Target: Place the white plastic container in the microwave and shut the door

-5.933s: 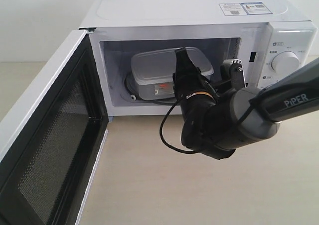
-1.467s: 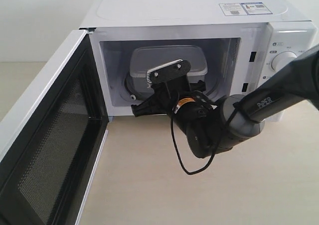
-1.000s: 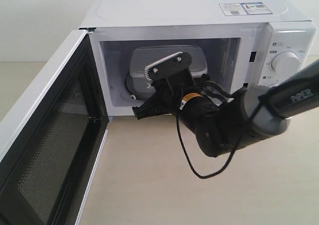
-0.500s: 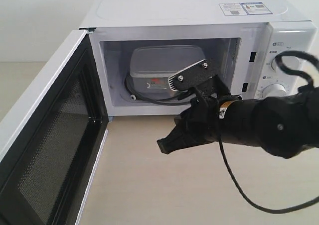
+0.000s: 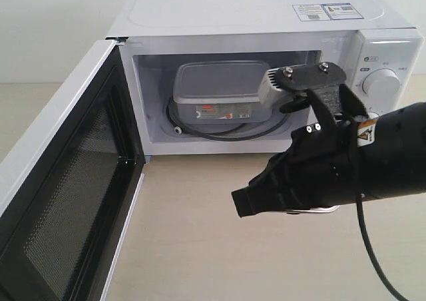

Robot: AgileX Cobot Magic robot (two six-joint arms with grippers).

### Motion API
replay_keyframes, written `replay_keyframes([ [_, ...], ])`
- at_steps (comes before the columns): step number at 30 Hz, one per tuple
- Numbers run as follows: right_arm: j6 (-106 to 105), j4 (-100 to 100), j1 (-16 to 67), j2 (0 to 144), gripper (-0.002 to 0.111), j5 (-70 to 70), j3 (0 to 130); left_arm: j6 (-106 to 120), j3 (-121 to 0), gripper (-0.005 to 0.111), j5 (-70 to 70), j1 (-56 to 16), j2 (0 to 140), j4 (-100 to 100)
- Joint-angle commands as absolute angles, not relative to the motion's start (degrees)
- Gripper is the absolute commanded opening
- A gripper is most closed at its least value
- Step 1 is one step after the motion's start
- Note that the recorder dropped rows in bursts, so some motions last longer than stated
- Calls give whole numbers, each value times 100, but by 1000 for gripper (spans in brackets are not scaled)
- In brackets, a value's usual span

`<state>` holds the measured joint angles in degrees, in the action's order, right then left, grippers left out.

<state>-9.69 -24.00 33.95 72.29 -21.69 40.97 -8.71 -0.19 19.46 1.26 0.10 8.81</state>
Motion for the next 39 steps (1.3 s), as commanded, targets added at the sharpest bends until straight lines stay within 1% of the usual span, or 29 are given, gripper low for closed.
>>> replay_keyframes([
  [1, -924, -2413, 3394, 7168, 0, -2177, 4069, -894, 0, 4, 1939, 93, 0, 843],
  [10, -767, -2454, 3419, 7120, 0, -2072, 4051, -894, 0, 4, 1939, 93, 0, 843],
  [14, -789, -2499, 3420, 6590, 0, -1387, 3700, -894, 0, 4, 1939, 93, 0, 871],
  [19, -1021, -2418, 3315, 5510, 0, -229, 2757, -894, 0, 4, 1939, 93, 0, 871],
  [24, -995, -2418, 2618, 3987, 0, -210, 1738, -894, 0, 4, 1939, 93, 0, 871],
  [25, -995, -2418, 2268, 3270, 0, -192, 1304, -894, 0, 4, 1939, 93, 0, 871],
  [29, -995, -2418, 1628, 2052, 0, 217, 571, -894, 0, 4, 1939, 93, 0, 871],
  [35, -995, -2418, 879, 394, 0, 414, 0, -894, 0, 4, 1939, 93, 0, 871],
  [37, -1068, -2418, 736, 82, 0, 405, 0, -894, 0, 4, 1939, 93, 0, 871],
  [39, -1294, -2418, 736, 70, 0, 239, 0, -894, 0, 4, 1939, 93, 0, 871],
])
